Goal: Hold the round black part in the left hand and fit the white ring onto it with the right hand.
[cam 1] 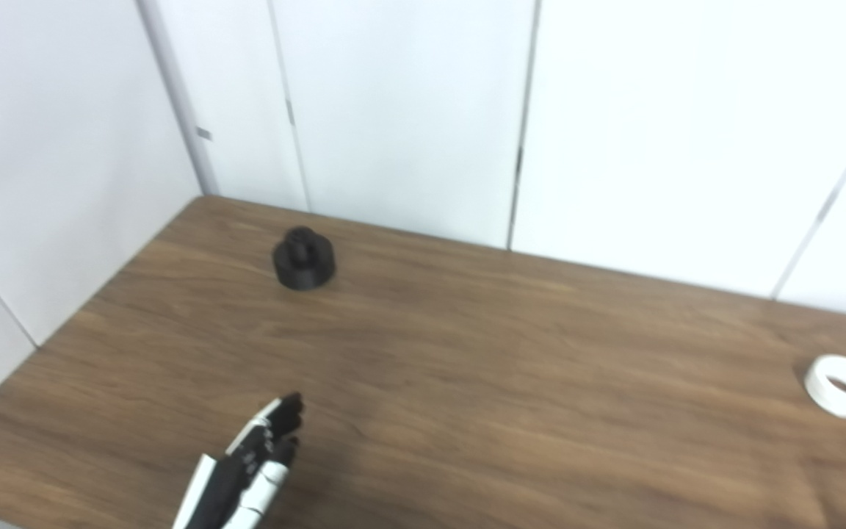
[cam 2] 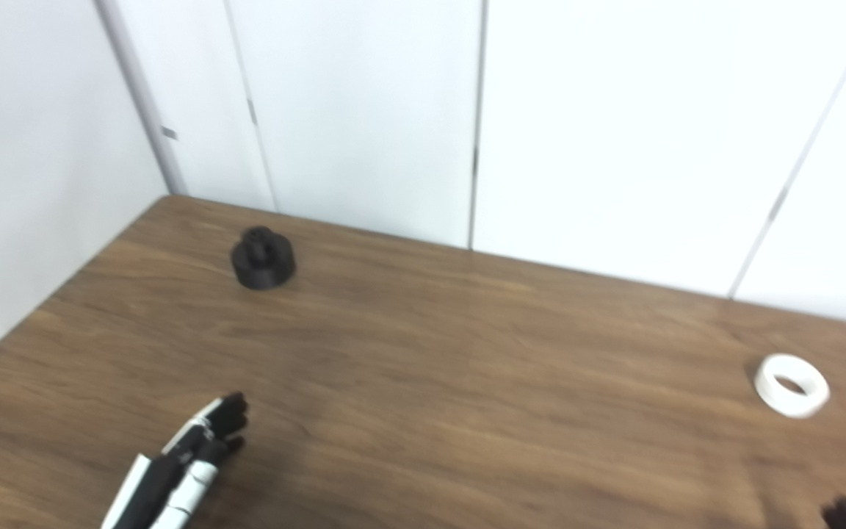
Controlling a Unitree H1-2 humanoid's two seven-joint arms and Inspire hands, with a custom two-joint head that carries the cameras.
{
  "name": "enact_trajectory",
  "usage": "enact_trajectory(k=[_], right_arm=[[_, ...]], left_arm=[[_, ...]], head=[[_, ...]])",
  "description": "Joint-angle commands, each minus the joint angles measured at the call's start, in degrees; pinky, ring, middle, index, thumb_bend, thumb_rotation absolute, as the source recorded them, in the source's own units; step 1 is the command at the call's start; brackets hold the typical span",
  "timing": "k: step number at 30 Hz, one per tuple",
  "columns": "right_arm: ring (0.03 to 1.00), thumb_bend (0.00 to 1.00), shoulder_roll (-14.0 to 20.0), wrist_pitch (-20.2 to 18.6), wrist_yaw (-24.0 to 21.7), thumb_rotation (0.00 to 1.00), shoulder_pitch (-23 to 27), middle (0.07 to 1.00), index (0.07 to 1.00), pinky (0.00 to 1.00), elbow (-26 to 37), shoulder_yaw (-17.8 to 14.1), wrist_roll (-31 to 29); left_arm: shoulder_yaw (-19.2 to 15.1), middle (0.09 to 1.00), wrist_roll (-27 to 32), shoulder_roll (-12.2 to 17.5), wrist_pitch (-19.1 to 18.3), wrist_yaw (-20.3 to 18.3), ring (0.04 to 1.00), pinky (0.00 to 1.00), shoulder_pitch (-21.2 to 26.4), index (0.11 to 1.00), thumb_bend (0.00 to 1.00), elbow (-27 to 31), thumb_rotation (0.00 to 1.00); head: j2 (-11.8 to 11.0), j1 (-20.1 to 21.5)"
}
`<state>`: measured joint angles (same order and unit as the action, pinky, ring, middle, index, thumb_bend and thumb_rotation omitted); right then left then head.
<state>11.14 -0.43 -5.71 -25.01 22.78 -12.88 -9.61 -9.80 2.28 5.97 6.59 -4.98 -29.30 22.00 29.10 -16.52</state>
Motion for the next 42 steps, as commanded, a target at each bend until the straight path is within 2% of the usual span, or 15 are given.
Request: enact_trajectory(k=[1,8,15,21,25,28,31,37,40,42], right_arm=[[0.991,0.53,1.03,1.30,-0.13,1.00,0.12,0.947,0.936,1.00,0.26,-0.76,-0.63],[1.000,0.54,2.03,1.98,-0.93,1.00,0.18,0.964,0.946,1.00,-1.21,-1.23,-1.32],[1.000,0.55,2.78,2.46,-1.30,1.00,0.73,0.962,0.941,1.00,-2.64,-1.65,-2.13],[1.000,0.57,3.03,1.86,-1.25,1.00,1.00,0.963,0.937,1.00,-2.90,-1.89,-2.26],[1.000,0.57,3.00,2.08,-1.25,1.00,0.97,0.966,0.939,1.00,-2.77,-1.94,-2.49],[1.000,0.57,2.83,2.11,-0.90,1.00,0.95,0.966,0.941,1.00,-2.47,-1.85,-1.82],[1.000,0.56,2.74,2.37,-0.98,1.00,1.00,0.964,0.947,1.00,-2.36,-1.65,-1.51],[1.000,0.57,2.18,1.79,-0.69,1.00,0.92,0.960,0.941,1.00,-1.77,-1.56,-1.44],[1.000,0.55,1.54,1.79,-0.54,1.00,0.73,0.956,0.942,1.00,-1.43,-1.16,-1.00],[1.000,0.55,1.14,1.68,-0.47,1.00,0.57,0.956,0.941,1.00,-1.14,-0.84,-0.54]], left_arm=[[0.51,0.900,-1.30,-0.24,1.75,0.61,0.893,0.84,-0.51,0.880,0.70,0.10,0.75],[1.55,0.892,-2.53,-0.12,2.54,0.88,0.883,0.82,-0.22,0.870,0.72,-0.96,0.74],[2.50,0.885,-3.05,-0.40,2.22,1.65,0.878,0.82,0.51,0.860,0.74,-1.59,0.70],[3.08,0.887,-3.85,-0.44,2.24,2.56,0.881,0.81,0.56,0.861,0.76,-1.76,0.69],[3.29,0.895,-3.55,-0.23,1.95,2.72,0.889,0.82,0.36,0.865,0.74,-1.34,0.69],[3.27,0.899,-3.74,-0.02,2.33,2.82,0.893,0.82,0.46,0.871,0.72,-1.36,0.67],[3.01,0.900,-4.43,0.01,2.23,3.32,0.885,0.80,0.77,0.874,0.72,-1.29,0.61],[1.79,0.890,-4.45,-0.07,-1.69,4.83,0.870,0.80,0.81,0.876,0.73,1.33,0.48],[0.62,0.897,-6.00,1.53,-5.12,4.92,0.890,0.83,2.18,0.882,0.78,3.95,0.43],[-0.22,0.896,-9.32,2.73,-7.76,5.18,0.892,0.85,3.67,0.889,0.86,5.46,0.46]], head=[[-0.66,-0.80],[-2.85,-3.61],[-3.78,-5.42],[-3.67,-5.31],[-2.50,-4.36],[-2.29,-4.15],[-1.63,-2.98],[-0.84,-1.38],[-0.90,0.36],[-0.98,1.17]])
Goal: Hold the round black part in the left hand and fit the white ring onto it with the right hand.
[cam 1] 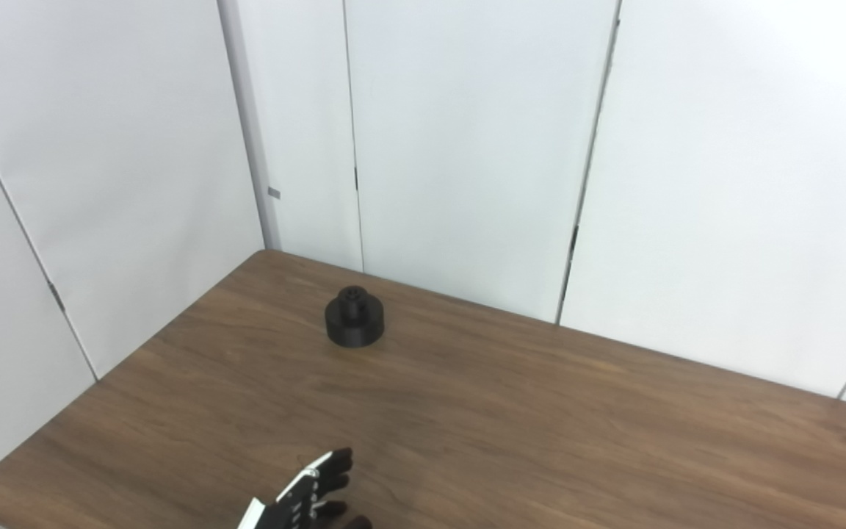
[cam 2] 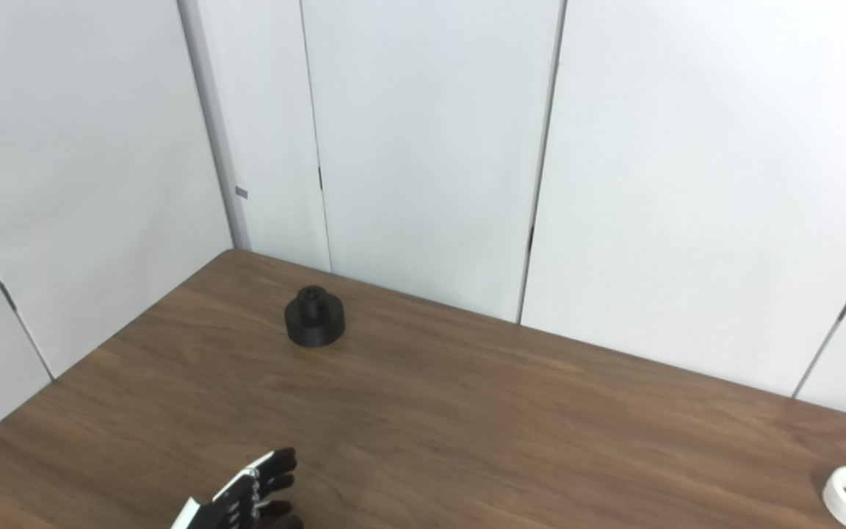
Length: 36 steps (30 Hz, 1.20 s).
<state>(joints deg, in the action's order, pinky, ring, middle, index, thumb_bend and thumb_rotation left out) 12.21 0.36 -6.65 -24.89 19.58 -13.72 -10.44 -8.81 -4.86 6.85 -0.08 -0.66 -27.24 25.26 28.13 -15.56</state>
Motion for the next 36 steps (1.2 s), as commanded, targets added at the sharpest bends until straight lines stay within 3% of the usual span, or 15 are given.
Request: enact_trajectory(k=[1,4,10,15,19,22,36], right_arm=[[1.000,0.55,-0.17,0.88,0.55,1.00,0.37,0.955,0.941,1.00,2.24,0.16,0.56],[0.998,0.54,-0.87,0.79,1.01,1.00,0.20,0.947,0.939,1.00,2.84,0.48,1.60],[0.987,0.53,-1.83,1.04,1.09,1.00,0.39,0.944,0.926,1.00,2.96,1.20,2.84],[0.983,0.56,-2.46,0.45,1.58,1.00,0.10,0.937,0.912,1.00,3.38,1.74,3.75],[0.967,0.50,-2.95,0.75,1.60,0.98,-0.03,0.931,0.900,0.99,3.59,1.80,3.55],[0.956,0.46,-3.21,0.63,1.59,0.96,-0.13,0.928,0.897,0.97,3.85,1.82,3.83],[0.957,0.46,-3.13,0.70,1.69,0.96,-0.63,0.933,0.902,0.96,4.21,1.92,4.55]], left_arm=[[-1.65,0.898,-4.09,2.83,-2.88,0.65,0.895,0.86,2.58,0.892,0.88,3.14,0.47],[-2.74,0.953,-7.53,5.64,-7.12,-0.20,0.979,0.98,5.73,0.927,0.97,4.81,0.56],[-3.23,0.999,-12.05,11.75,-13.89,-1.66,1.000,1.00,13.26,0.974,0.99,2.87,0.54],[-1.24,1.000,-21.98,17.92,-15.80,-1.89,1.000,1.00,18.96,0.971,1.00,-2.51,0.57],[0.19,0.996,-30.21,22.06,-15.26,0.25,1.000,1.00,23.79,0.946,1.00,-8.77,0.63],[0.84,1.000,-32.95,24.61,-14.98,0.48,1.000,1.00,27.02,0.945,1.00,-13.93,0.65],[3.63,0.989,-34.23,28.32,-16.34,1.29,1.000,1.00,39.15,0.921,1.00,-32.94,0.67]], head=[[0.04,0.67],[0.18,1.12],[0.34,2.30],[0.19,2.98],[0.38,2.99],[0.27,3.01],[0.52,3.43]])
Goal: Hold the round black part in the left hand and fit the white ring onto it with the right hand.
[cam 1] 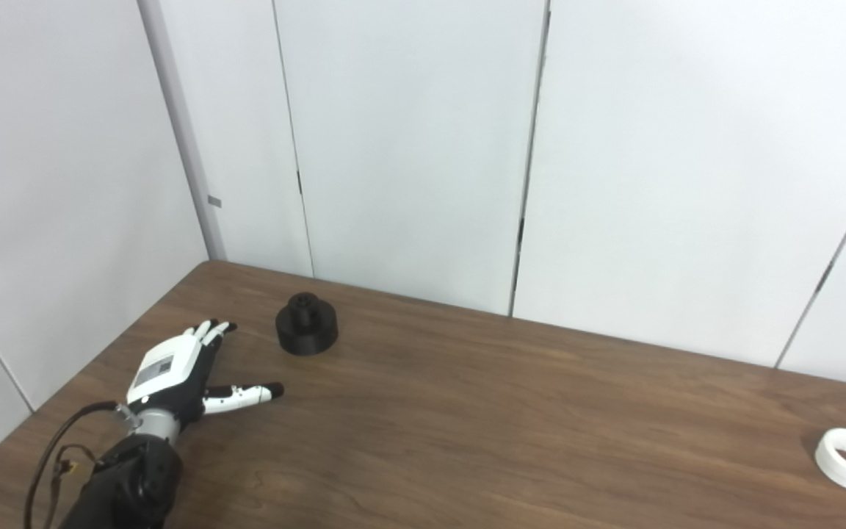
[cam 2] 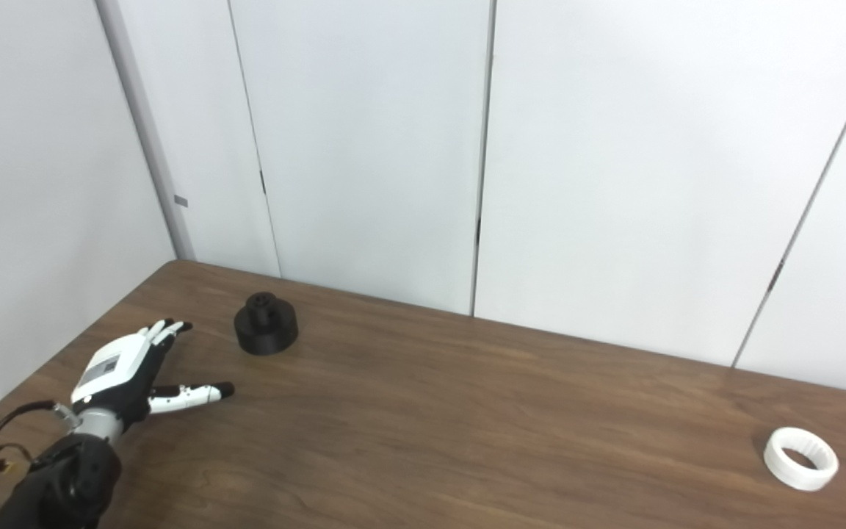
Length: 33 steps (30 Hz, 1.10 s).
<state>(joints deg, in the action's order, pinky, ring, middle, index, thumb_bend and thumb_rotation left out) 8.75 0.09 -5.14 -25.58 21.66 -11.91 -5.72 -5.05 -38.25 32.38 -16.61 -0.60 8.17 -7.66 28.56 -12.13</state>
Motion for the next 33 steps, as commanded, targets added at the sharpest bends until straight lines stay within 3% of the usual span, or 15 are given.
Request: enact_trajectory(k=[1,9,19,33], right_arm=[[0.961,0.47,0.34,1.05,0.15,0.95,0.07,0.937,0.902,0.97,2.09,0.14,-0.16],[0.960,0.47,0.50,1.28,0.11,0.97,0.16,0.939,0.898,0.96,1.85,0.09,-0.16],[0.950,0.48,0.07,2.02,0.33,1.00,-0.28,0.924,0.893,0.96,2.10,0.21,-0.09],[0.954,0.47,0.07,3.39,0.47,1.00,-0.57,0.925,0.897,0.97,1.61,0.80,-0.20]], left_arm=[[0.29,0.985,-0.83,3.11,0.24,1.23,1.000,1.00,4.62,0.919,1.00,-1.20,0.66],[3.98,0.977,0.60,4.28,-1.43,-1.11,1.000,1.00,11.34,0.893,1.00,-9.14,0.67],[7.45,0.965,2.17,1.81,-1.43,0.15,1.000,1.00,18.48,0.873,1.00,-17.40,0.64],[11.16,0.945,2.89,-1.33,0.67,4.79,0.999,1.00,21.94,0.865,1.00,-24.25,0.59]], head=[[0.08,-0.01],[0.02,0.19],[0.26,0.31],[0.30,0.72]])
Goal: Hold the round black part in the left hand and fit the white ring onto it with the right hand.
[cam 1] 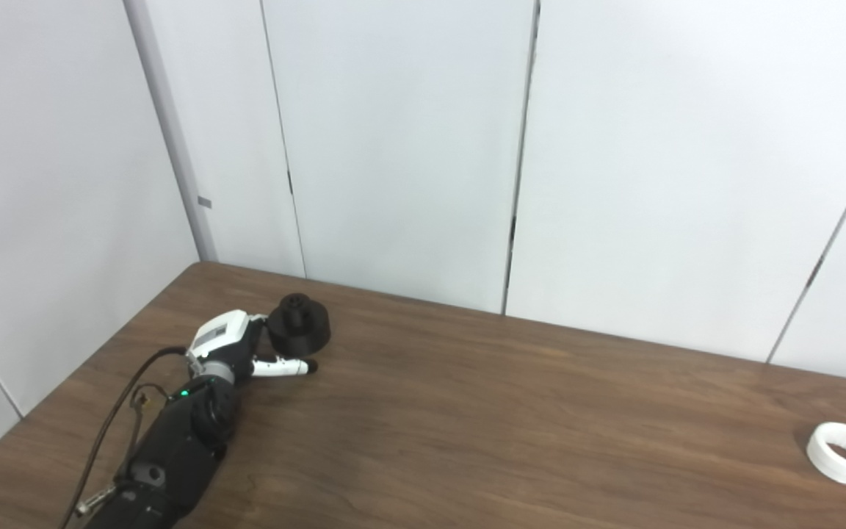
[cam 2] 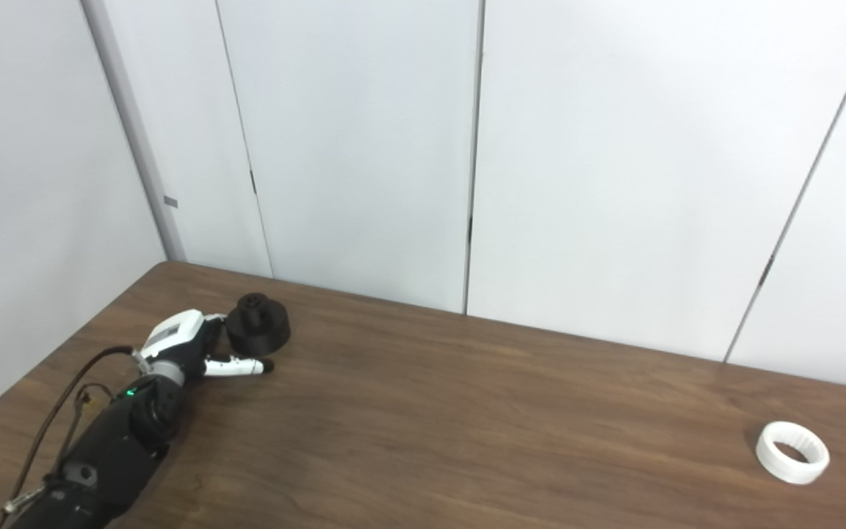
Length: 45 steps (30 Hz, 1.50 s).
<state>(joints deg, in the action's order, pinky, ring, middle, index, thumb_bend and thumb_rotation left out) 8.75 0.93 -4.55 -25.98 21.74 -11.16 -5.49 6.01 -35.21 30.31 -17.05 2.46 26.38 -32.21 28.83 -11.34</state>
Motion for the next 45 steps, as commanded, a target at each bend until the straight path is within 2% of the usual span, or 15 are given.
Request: enact_trajectory(k=[1,6,13,19,26,33,45], right_arm=[[0.955,0.47,0.10,2.48,-0.13,1.00,-0.27,0.926,0.897,0.97,1.61,0.08,-0.48],[0.951,0.46,0.00,2.71,0.12,1.00,-0.48,0.925,0.898,0.96,1.95,0.34,0.20],[0.949,0.50,0.05,2.30,0.61,1.00,-0.79,0.923,0.901,0.96,2.25,0.42,0.96],[0.947,0.47,-0.03,2.50,0.58,1.00,-1.04,0.916,0.882,0.96,2.62,0.37,0.31],[0.940,0.45,0.32,2.87,0.51,1.00,-1.40,0.898,0.856,0.97,2.85,0.21,0.48],[0.929,0.45,0.43,3.01,0.48,1.00,-1.40,0.887,0.844,0.96,2.70,0.05,0.28],[0.932,0.47,0.46,2.47,0.60,1.00,-1.32,0.892,0.843,0.97,2.91,-0.04,0.21]], left_arm=[[0.35,0.945,-0.11,0.57,1.02,1.98,1.000,1.00,4.00,0.865,1.00,-0.09,0.59],[0.56,0.949,0.71,-0.10,0.99,3.08,1.000,1.00,5.20,0.873,1.00,-2.30,0.57],[-1.96,0.945,5.40,-1.97,1.03,5.17,0.994,1.00,6.21,0.865,1.00,-5.83,0.52],[-5.36,0.939,10.53,-4.20,4.13,8.84,0.989,1.00,6.96,0.855,1.00,-10.50,0.45],[-6.40,0.923,13.40,-5.70,6.90,12.24,0.960,0.99,8.20,0.849,1.00,-14.98,0.44],[-5.16,0.939,13.49,-6.24,7.52,13.40,0.984,1.00,8.23,0.853,1.00,-15.78,0.41],[-0.56,0.942,12.40,-5.67,7.00,12.82,0.988,1.00,8.99,0.848,1.00,-18.70,0.39]], head=[[0.02,-0.07],[-0.11,0.03],[-0.09,0.39],[0.05,0.67],[0.31,0.56],[0.52,0.66],[0.57,0.54]])
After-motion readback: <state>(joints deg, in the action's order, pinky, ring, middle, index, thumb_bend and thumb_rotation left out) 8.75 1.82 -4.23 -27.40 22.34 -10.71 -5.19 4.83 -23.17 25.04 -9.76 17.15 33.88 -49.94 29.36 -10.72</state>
